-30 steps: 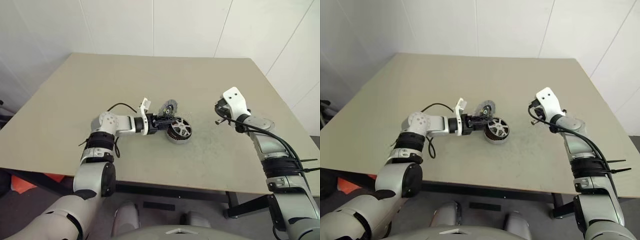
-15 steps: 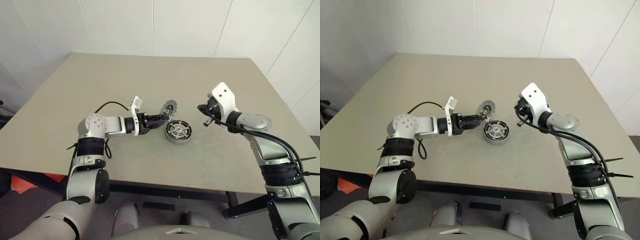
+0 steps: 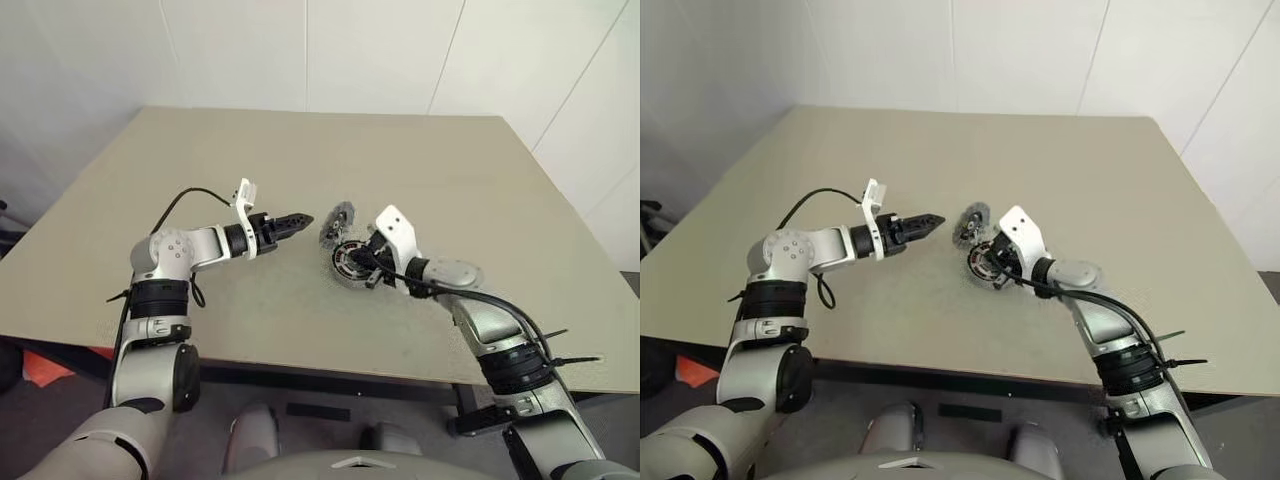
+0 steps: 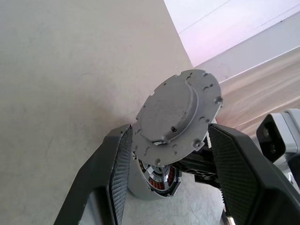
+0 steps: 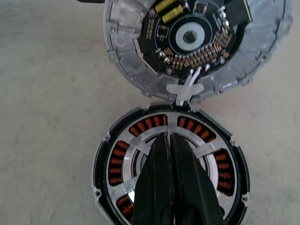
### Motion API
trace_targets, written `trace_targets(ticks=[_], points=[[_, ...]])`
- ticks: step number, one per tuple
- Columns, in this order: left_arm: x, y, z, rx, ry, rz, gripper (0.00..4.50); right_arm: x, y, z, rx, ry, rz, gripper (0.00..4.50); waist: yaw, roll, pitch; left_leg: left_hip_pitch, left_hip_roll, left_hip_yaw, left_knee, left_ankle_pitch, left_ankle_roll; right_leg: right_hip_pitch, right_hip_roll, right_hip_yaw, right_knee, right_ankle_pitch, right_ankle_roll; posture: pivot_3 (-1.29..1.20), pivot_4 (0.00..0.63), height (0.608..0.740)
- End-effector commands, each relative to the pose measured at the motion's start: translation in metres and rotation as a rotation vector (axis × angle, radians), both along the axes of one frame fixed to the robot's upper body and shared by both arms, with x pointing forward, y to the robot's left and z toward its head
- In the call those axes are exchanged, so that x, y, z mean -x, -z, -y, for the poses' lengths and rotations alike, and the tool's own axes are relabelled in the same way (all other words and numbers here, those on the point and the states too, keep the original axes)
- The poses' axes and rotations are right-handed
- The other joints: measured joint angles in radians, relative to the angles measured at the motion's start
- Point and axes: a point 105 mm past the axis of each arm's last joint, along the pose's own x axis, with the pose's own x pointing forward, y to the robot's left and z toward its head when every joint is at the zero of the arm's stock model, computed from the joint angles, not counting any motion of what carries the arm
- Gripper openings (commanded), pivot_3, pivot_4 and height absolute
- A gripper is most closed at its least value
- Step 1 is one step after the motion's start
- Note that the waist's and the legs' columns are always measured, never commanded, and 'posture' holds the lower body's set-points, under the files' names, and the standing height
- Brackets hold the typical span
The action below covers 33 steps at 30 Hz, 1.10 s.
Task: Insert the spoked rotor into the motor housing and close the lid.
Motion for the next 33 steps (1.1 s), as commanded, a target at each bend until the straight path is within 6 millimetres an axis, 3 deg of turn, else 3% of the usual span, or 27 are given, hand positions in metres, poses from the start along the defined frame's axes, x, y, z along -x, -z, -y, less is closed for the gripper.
trace_targets(ticks=[1, 6, 10, 12, 14, 17, 20, 25, 33], points=[[-0.002, -0.008, -0.004, 0.004, -0.027, 0.04, 2.75, -0.005, 0.015, 0.016, 0.061, 0.069, -0.023, 0.0, -0.001, -0.001, -0.001, 0.0, 0.0, 0.0, 0.0, 0.0, 0.0, 0.0, 0.0, 0.0, 0.0, 0.0, 0.0, 0.0, 0.0, 0.74], [-0.003, -0.005, -0.008, -0.006, -0.047, 0.035, 2.75, -0.009, -0.026, 0.022, 0.047, 0.01, 0.073, 0.0, 0.002, -0.001, 0.0, 0.005, 0.0, -0.001, 0.0, 0.0, -0.001, 0.004, 0.0, 0.0, 0.0, -0.005, 0.008, 0.0, 0.0, 0.74], [-0.007, -0.003, -0.014, -0.052, -0.065, 0.072, 2.75, 0.002, -0.061, 0.024, 0.141, -0.178, 0.149, 0.0, 0.002, -0.001, 0.001, 0.004, 0.0, -0.001, 0.0, 0.001, -0.001, 0.004, 0.0, 0.002, 0.0, -0.005, 0.008, 0.0, 0.0, 0.74], [-0.01, 0.002, -0.019, -0.174, -0.074, 0.149, 2.75, 0.009, -0.07, 0.028, 0.23, -0.295, 0.16, 0.0, 0.001, 0.0, 0.001, 0.004, 0.0, -0.001, 0.0, 0.001, -0.001, 0.003, 0.001, 0.001, 0.0, -0.005, 0.008, 0.0, 0.0, 0.74], [-0.013, 0.007, -0.023, -0.317, -0.065, 0.252, 2.75, 0.016, -0.068, 0.031, 0.322, -0.412, 0.129, 0.0, 0.001, -0.001, 0.001, 0.005, 0.002, -0.001, -0.001, 0.001, -0.001, 0.003, 0.002, 0.001, 0.001, -0.004, 0.008, 0.0, 0.0, 0.74], [-0.021, -0.003, -0.028, -0.406, -0.076, 0.404, 2.75, 0.023, -0.055, 0.04, 0.487, -0.584, 0.06, 0.0, 0.002, -0.001, 0.001, 0.004, 0.002, -0.001, -0.002, 0.0, -0.001, 0.002, 0.002, 0.0, 0.0, -0.001, 0.002, 0.0, 0.0, 0.74], [-0.03, -0.015, -0.035, -0.51, -0.106, 0.555, 2.78, 0.018, -0.05, 0.041, 0.598, -0.674, 0.055, 0.65, 0.001, -0.001, 0.001, -0.003, 0.002, -0.001, 0.0, 0.0, 0.001, -0.002, 0.001, -0.001, 0.001, -0.001, 0.001, 0.0, 0.0, 0.74], [-0.029, -0.029, -0.035, -0.615, -0.086, 0.768, 2.78, -0.004, -0.04, 0.036, 0.718, -0.729, 0.104, 2.23, -0.002, -0.001, 0.001, -0.004, 0.002, -0.001, 0.005, -0.001, 0.002, -0.003, 0.001, -0.001, 0.003, 0.0, 0.0, 0.0, 0.0, 0.74], [-0.016, -0.013, -0.03, -0.617, -0.071, 0.761, 2.78, -0.016, -0.025, 0.032, 0.75, -0.749, 0.123, 2.23, -0.001, -0.001, 0.001, -0.004, 0.002, -0.001, 0.01, -0.002, 0.003, -0.002, 0.0, 0.0, 0.008, 0.0, 0.0, 0.0, 0.0, 0.74]])
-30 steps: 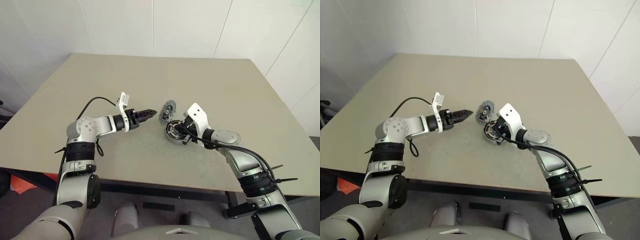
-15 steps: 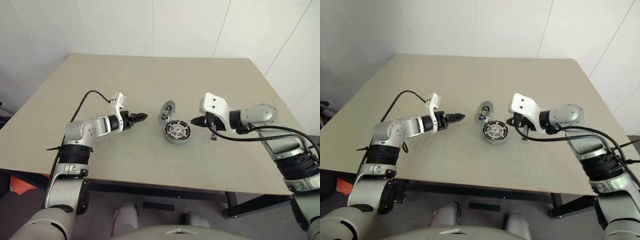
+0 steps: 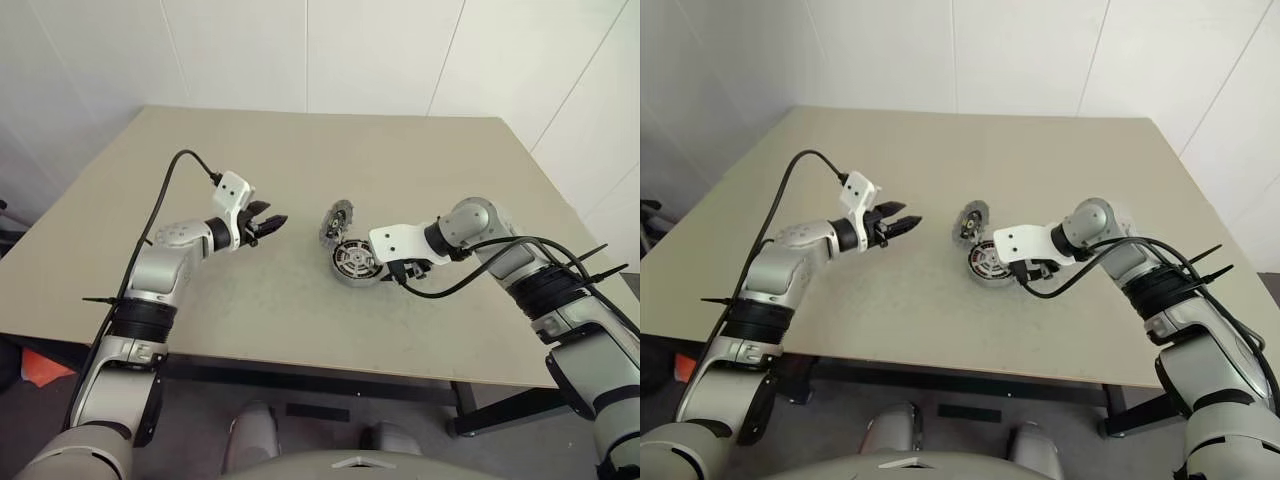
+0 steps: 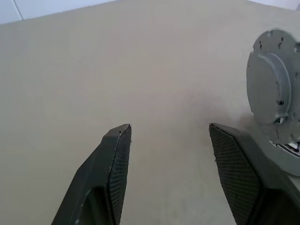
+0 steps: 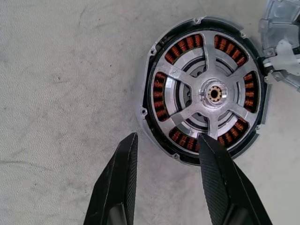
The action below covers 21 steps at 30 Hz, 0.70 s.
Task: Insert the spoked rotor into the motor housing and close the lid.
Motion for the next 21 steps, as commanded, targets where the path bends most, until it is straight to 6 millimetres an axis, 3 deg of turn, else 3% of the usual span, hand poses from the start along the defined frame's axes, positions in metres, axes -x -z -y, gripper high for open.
trace_targets(ticks=[1, 8, 11, 16, 21], points=[[0.002, -0.013, 0.005, -0.005, 0.013, 0.065, 2.78, -0.009, -0.005, -0.003, 0.004, -0.023, 0.061, 2.23, -0.001, 0.0, 0.0, 0.0, 0.0, 0.0, 0.001, 0.0, 0.0, -0.001, 0.0, 0.0, 0.001, 0.0, 0.0, 0.0, 0.0, 0.74], [0.004, -0.011, 0.006, -0.014, 0.016, 0.063, 2.78, -0.004, 0.01, 0.0, 0.044, -0.065, 0.024, 2.23, -0.007, 0.0, 0.0, 0.003, 0.001, 0.0, 0.003, 0.0, 0.0, 0.0, 0.0, 0.001, 0.006, 0.0, 0.0, 0.0, 0.0, 0.74], [0.003, -0.01, 0.004, -0.016, 0.01, 0.059, 2.78, 0.008, 0.014, 0.003, 0.06, -0.106, -0.033, 1.61, -0.014, 0.0, 0.0, 0.003, 0.001, 0.0, 0.003, 0.0, 0.0, 0.0, 0.0, 0.001, 0.007, 0.0, 0.0, 0.0, 0.0, 0.74], [0.002, -0.01, 0.005, -0.017, 0.006, 0.059, 2.78, 0.01, 0.017, 0.001, 0.069, -0.129, -0.007, 0.06, -0.015, -0.001, -0.001, 0.003, 0.001, 0.0, 0.003, 0.0, 0.0, 0.001, 0.0, 0.001, 0.006, 0.0, 0.0, 0.0, 0.0, 0.74], [0.0, -0.009, 0.007, -0.017, 0.008, 0.059, 2.78, 0.002, 0.016, -0.005, 0.054, -0.128, 0.062, 0.01, -0.023, -0.001, -0.001, 0.002, 0.001, 0.0, 0.004, 0.0, 0.0, 0.0, 0.0, 0.001, 0.006, 0.0, -0.001, 0.0, 0.0, 0.74]])
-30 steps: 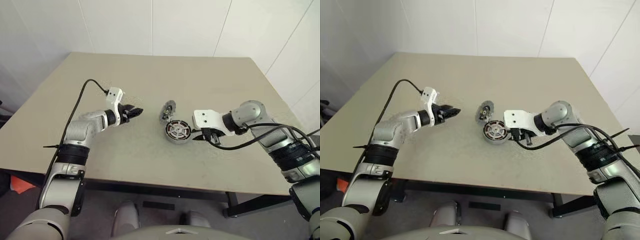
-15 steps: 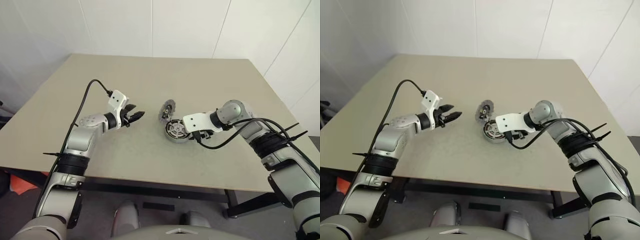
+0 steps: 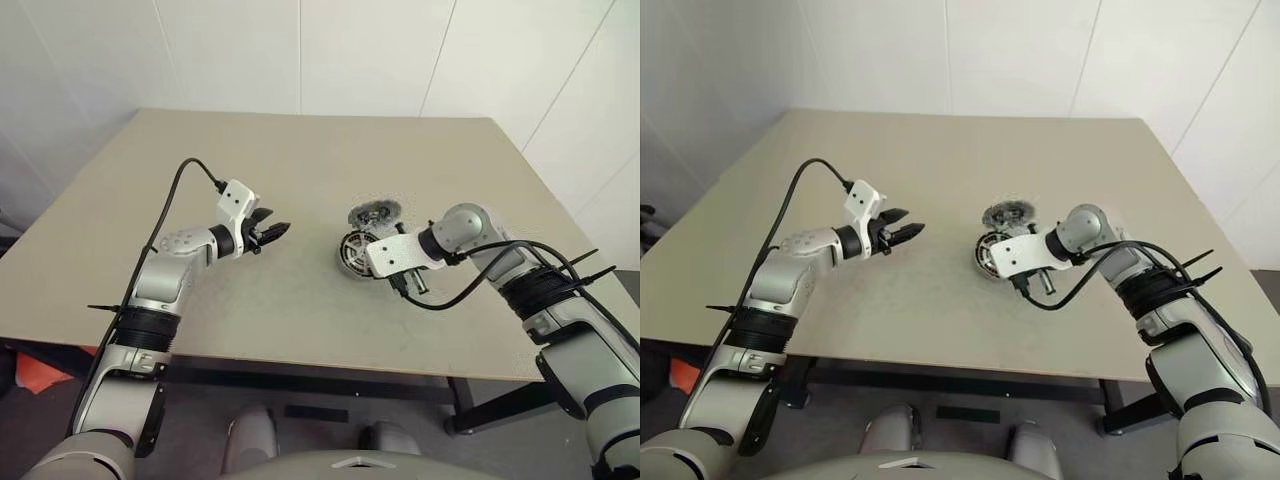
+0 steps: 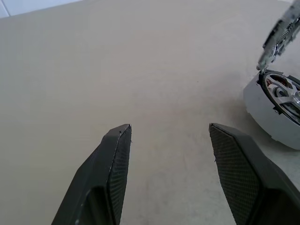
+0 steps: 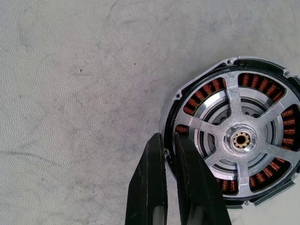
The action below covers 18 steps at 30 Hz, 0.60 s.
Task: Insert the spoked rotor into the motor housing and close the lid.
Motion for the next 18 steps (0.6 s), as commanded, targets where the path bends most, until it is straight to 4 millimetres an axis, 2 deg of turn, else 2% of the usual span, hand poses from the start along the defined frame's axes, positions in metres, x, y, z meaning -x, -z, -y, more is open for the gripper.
trace_targets(ticks=[1, 6, 9, 11, 15, 18], points=[[-0.004, -0.014, 0.003, 0.001, 0.01, 0.056, 2.78, -0.003, 0.008, 0.0, 0.019, 0.003, 0.027, 0.01, -0.005, 0.0, 0.0, 0.0, 0.0, 0.0, 0.0, 0.0, 0.0, 0.0, 0.0, 0.0, 0.0, 0.0, 0.0, 0.0, 0.0, 0.74], [-0.003, -0.011, 0.005, 0.003, 0.004, 0.051, 2.78, 0.003, 0.01, 0.003, 0.02, -0.001, -0.019, 0.01, -0.008, 0.0, 0.0, 0.002, 0.0, 0.0, 0.0, 0.0, 0.0, 0.0, 0.0, 0.0, 0.0, 0.0, 0.0, 0.0, 0.0, 0.74], [-0.001, -0.008, 0.005, 0.009, -0.007, 0.041, 2.78, -0.008, 0.002, -0.004, -0.06, 0.073, 0.041, 0.01, -0.008, -0.001, 0.0, 0.002, 0.0, 0.0, 0.0, 0.0, 0.0, 0.001, 0.0, 0.0, 0.0, 0.0, 0.0, 0.0, 0.0, 0.74], [-0.001, -0.006, 0.003, 0.01, -0.017, 0.036, 2.78, -0.012, -0.008, -0.01, -0.134, 0.144, 0.026, 0.01, -0.011, -0.001, 0.0, 0.002, 0.0, 0.0, 0.0, 0.0, 0.0, 0.001, 0.0, 0.0, 0.0, 0.0, 0.0, 0.0, 0.0, 0.74], [0.001, 0.001, 0.001, 0.011, -0.041, 0.022, 2.78, -0.013, -0.04, -0.027, -0.36, 0.34, -0.136, 0.01, -0.021, 0.0, 0.0, 0.001, 0.0, 0.0, 0.0, 0.0, 0.0, -0.003, 0.001, 0.0, 0.003, 0.001, -0.002, 0.0, 0.0, 0.74], [0.004, 0.005, -0.003, 0.014, -0.063, 0.014, 2.78, -0.009, -0.063, -0.025, -0.448, 0.45, -0.246, 0.01, -0.015, 0.002, 0.001, -0.003, 0.0, 0.0, 0.0, 0.001, -0.001, -0.007, 0.001, 0.0, 0.004, 0.002, -0.003, 0.0, 0.0, 0.74]])
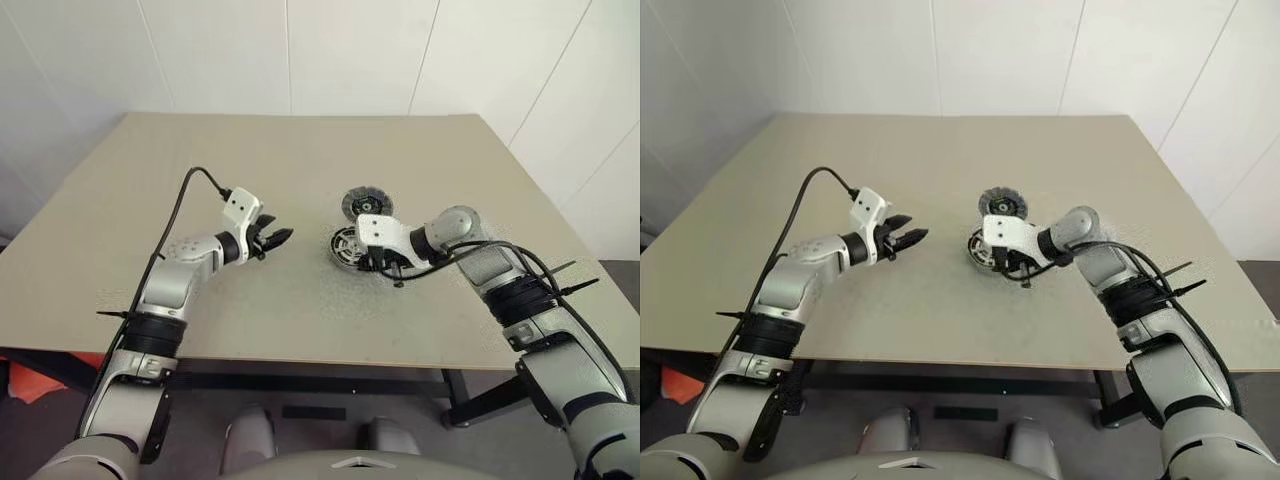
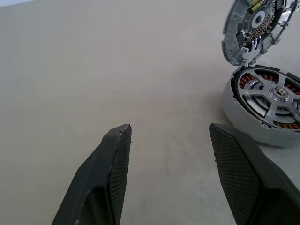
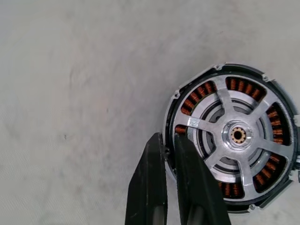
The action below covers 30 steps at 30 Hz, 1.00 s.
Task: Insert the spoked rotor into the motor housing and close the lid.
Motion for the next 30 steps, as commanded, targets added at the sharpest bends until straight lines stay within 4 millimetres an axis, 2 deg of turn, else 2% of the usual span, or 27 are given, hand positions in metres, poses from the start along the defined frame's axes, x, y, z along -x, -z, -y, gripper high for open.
trace_targets(ticks=[1, 7, 10, 15, 20, 23, 27, 29, 30], points=[[0.0, -0.012, -0.006, 0.011, -0.036, 0.048, 2.78, -0.004, -0.058, -0.002, -0.158, 0.111, -0.01, 0.01, 0.01, 0.0, 0.0, 0.0, 0.001, 0.0, 0.0, 0.0, 0.0, 0.0, 0.0, 0.0, 0.0, 0.0, 0.0, 0.0, 0.0, 0.74], [0.007, -0.003, -0.012, 0.017, -0.073, 0.029, 2.78, -0.007, -0.094, 0.002, -0.283, 0.413, -0.237, 0.01, 0.021, 0.001, 0.0, -0.003, 0.0, 0.001, -0.001, 0.0, 0.0, -0.003, 0.0, 0.0, -0.002, 0.0, 0.0, 0.0, 0.0, 0.74], [0.008, -0.002, -0.014, 0.019, -0.092, 0.026, 2.78, -0.013, -0.094, -0.004, -0.325, 0.572, -0.336, 0.01, 0.021, 0.001, 0.001, -0.002, 0.001, 0.001, -0.002, 0.001, -0.001, -0.003, 0.0, 0.001, -0.002, 0.0, 0.0, 0.0, 0.0, 0.74], [0.009, -0.003, -0.019, 0.012, -0.109, 0.024, 2.78, -0.014, -0.075, -0.018, -0.345, 0.757, -0.495, 0.01, 0.02, 0.001, 0.001, 0.0, 0.0, 0.001, -0.006, 0.003, -0.005, -0.003, 0.0, 0.002, -0.001, 0.0, 0.0, 0.0, 0.0, 0.74], [0.013, 0.0, -0.029, -0.011, -0.13, 0.019, 2.78, -0.018, -0.053, -0.022, -0.327, 0.856, -0.528, 0.01, 0.027, 0.001, 0.001, -0.001, -0.001, 0.0, -0.01, 0.006, -0.01, -0.006, 0.0, 0.002, -0.002, 0.0, 0.001, 0.0, 0.0, 0.74], [0.015, 0.002, -0.037, -0.021, -0.153, 0.01, 2.78, -0.02, -0.043, -0.028, -0.32, 0.898, -0.539, 0.01, 0.029, 0.001, 0.001, 0.0, -0.001, 0.001, -0.013, 0.009, -0.015, -0.006, 0.0, 0.002, -0.002, -0.001, 0.001, 0.0, 0.0, 0.74], [0.018, 0.006, -0.038, -0.034, -0.158, 0.005, 2.78, -0.02, -0.037, -0.037, -0.316, 0.929, -0.548, 0.01, 0.035, 0.001, 0.001, 0.0, -0.001, 0.0, -0.015, 0.012, -0.019, -0.006, 0.0, 0.002, -0.002, -0.001, 0.001, 0.0, 0.0, 0.74], [0.019, 0.007, -0.037, -0.042, -0.158, 0.003, 2.78, -0.019, -0.031, -0.049, -0.331, 0.928, -0.598, 0.01, 0.042, 0.001, 0.0, 0.001, -0.001, 0.0, -0.015, 0.012, -0.02, -0.006, 0.0, 0.002, -0.002, -0.003, 0.005, 0.0, 0.0, 0.74], [0.02, 0.008, -0.036, -0.041, -0.154, 0.0, 2.78, -0.019, -0.028, -0.052, -0.334, 0.944, -0.606, 0.33, 0.041, 0.0, 0.0, 0.002, -0.001, 0.0, -0.015, 0.012, -0.021, -0.006, 0.0, 0.002, -0.001, -0.005, 0.008, 0.0, 0.0, 0.74]])
